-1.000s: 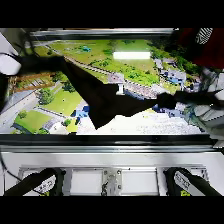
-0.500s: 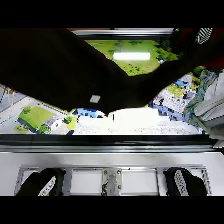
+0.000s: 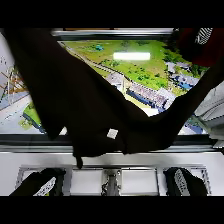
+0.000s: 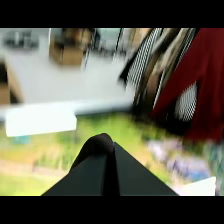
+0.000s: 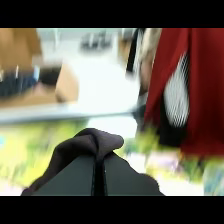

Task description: Fold the clothes and pants, and hang the long-sleeved shirts on hangers.

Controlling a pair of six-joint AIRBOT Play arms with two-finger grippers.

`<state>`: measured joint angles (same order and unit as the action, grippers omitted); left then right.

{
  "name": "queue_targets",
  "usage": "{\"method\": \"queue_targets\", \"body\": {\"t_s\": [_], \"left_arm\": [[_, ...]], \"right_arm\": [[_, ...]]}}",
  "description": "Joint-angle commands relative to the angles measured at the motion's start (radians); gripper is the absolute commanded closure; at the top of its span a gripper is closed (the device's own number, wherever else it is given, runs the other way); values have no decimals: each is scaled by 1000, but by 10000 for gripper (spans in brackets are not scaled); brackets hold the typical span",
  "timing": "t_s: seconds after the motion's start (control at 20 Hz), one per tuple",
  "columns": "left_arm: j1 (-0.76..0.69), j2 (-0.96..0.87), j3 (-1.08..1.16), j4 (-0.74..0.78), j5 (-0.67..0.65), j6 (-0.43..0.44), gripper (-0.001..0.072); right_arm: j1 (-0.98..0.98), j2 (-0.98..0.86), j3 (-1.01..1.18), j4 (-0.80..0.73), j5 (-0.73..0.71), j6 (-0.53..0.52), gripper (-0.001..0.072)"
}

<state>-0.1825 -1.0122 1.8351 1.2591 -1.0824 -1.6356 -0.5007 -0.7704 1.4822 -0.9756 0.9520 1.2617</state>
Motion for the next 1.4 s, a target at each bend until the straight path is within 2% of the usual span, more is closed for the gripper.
{"method": "queue_targets", "body": {"t_s": [0.0, 0.1, 0.15, 0.2, 0.25, 0.3, 0.35, 0.4, 0.55, 0.6, 0.65, 0.7, 0.85, 0.95, 1.2, 1.35], "left_arm": [[-1, -161, -175, 51, -240, -66, 694], [0, -240, -338, 53, -219, -66, 694], [2, -284, -406, 59, -163, -63, 694], [11, -326, -442, 57, -113, -62, 692], [30, -371, -455, 51, -72, -63, 524], [54, -409, -442, 49, -58, -67, 177], [79, -444, -409, 50, -64, -67, 48], [103, -462, -376, 50, -77, -66, 88], [146, -425, -346, 54, -60, -61, 88], [146, -391, -377, 59, -36, -61, 88], [141, -356, -420, 58, -13, -56, 88], [129, -322, -472, 58, 8, -55, 88], [63, -233, -659, 58, 59, -55, 87], [11, -197, -761, 58, 94, -55, 88], [-56, -136, -871, 58, 152, -55, 88], [-59, -111, -870, 50, 158, -56, 87]], "right_arm": [[16, -175, 1, -4, 167, 3, 692], [59, -314, 1, -48, 156, 2, 691], [85, -388, 2, -69, 124, -19, 652], [100, -452, 2, -67, 100, -35, 376], [108, -499, 2, -47, 87, -35, 30], [107, -534, 2, -7, 84, -35, -5], [101, -555, 2, 21, 84, -35, -5], [95, -557, 2, 19, 85, -35, -4], [100, -502, 2, -27, 125, -56, 17], [112, -478, 2, -32, 163, -58, 92], [132, -453, 1, -53, 214, -58, 123], [165, -431, 0, -87, 276, -57, 123], [341, -393, -11, -254, 389, 47, 123], [517, -385, -43, -390, 396, 187, 123], [1000, -451, -179, -687, 364, 770, 124], [1209, -592, -201, -802, 321, 961, 124]]}}
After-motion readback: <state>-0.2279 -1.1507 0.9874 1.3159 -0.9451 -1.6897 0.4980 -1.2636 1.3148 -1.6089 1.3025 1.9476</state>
